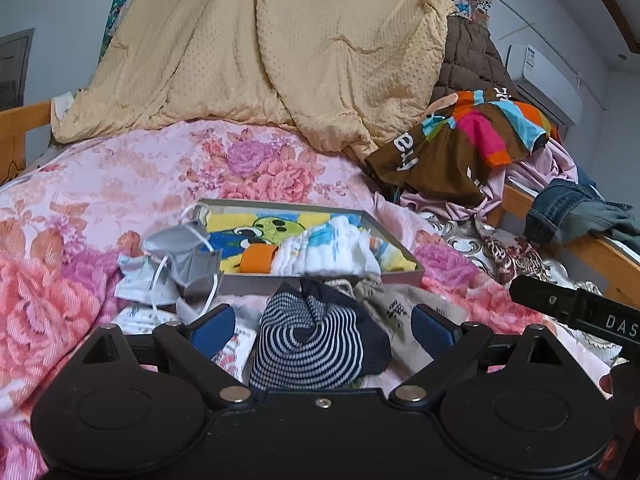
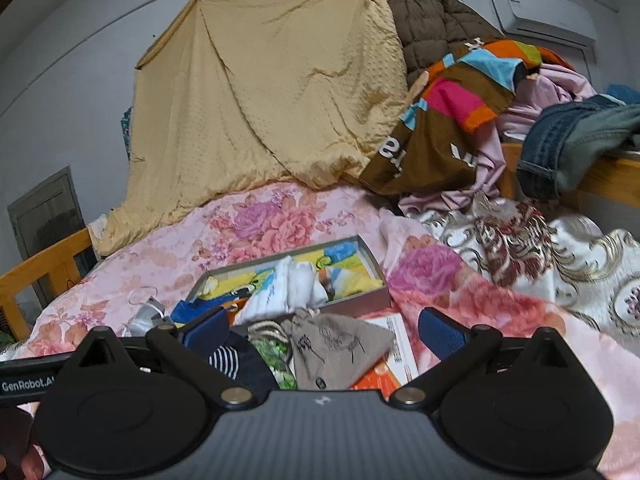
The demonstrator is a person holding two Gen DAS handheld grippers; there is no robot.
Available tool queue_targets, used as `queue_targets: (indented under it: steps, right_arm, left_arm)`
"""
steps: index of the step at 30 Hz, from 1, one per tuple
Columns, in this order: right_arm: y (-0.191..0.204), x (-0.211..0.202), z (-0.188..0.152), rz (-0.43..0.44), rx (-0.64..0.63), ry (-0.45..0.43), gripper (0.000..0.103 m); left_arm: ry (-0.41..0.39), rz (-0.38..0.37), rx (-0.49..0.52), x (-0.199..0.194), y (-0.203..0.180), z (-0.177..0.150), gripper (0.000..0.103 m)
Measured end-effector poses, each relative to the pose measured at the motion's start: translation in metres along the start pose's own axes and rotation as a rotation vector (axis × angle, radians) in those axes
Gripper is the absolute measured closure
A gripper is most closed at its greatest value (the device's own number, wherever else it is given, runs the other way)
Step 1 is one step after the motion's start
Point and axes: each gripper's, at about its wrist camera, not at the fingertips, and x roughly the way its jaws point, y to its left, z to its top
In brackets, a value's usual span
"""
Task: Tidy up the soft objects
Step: 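Withdraw both open tools from the tray back over the pile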
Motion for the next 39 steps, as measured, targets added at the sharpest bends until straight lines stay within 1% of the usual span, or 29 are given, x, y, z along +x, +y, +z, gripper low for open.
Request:
queue_targets:
  steps: [1,2,3,8,12,17,20,23,27,34,39]
  right_arm:
    - [0.001,-0.001,-0.002,-0.006,0.001,0.01,0.0]
    - [0.002,-0.001,-0.004,-0.013,0.002,0.023,0.0]
    - [0.002,-0.002,-0.005,-0.017,0.002,0.031,0.0]
    - [0.008,-0.003,-0.014,-0.025,-0.019,0.089,0.0]
    - [0.02,-0.004,-0.02,-0.017,-0.077,0.117,0.0]
    - [0.036,0.006,-0.028,-0.01,-0.153,0.205,0.0]
    - [0.046,0.007,-0.032,-0.007,-0.202,0.218,0.0]
    - [0.055,0.009,-0.036,0.0,-0.246,0.233,0.0]
    - [0.061,0.012,-0.04,0.01,-0.284,0.251,0.0]
    - [0.068,0.02,-0.044,0.036,-0.319,0.293,0.0]
    - [0.069,0.025,-0.045,0.066,-0.312,0.31,0.0]
  left_arm:
    - [0.007,0.0,-0.003,-0.001,0.001,-0.002,0.006]
    - [0.015,0.002,-0.007,-0.002,0.003,-0.005,0.002]
    - [0.019,0.006,-0.013,-0.004,0.004,-0.007,0.001]
    - [0.047,0.02,-0.028,-0.011,0.015,-0.021,0.001]
    - [0.069,0.033,-0.036,-0.016,0.024,-0.029,0.001]
    - [0.136,0.05,-0.039,-0.017,0.033,-0.039,0.001]
    - [0.164,0.065,-0.032,-0.019,0.039,-0.047,0.001]
    - [0.175,0.081,-0.025,-0.022,0.044,-0.051,0.001]
    - [0.182,0.098,-0.039,-0.021,0.052,-0.052,0.001]
    - [0.18,0.109,-0.039,-0.02,0.056,-0.051,0.001]
    - [0.199,0.109,-0.04,-0.019,0.054,-0.05,0.001]
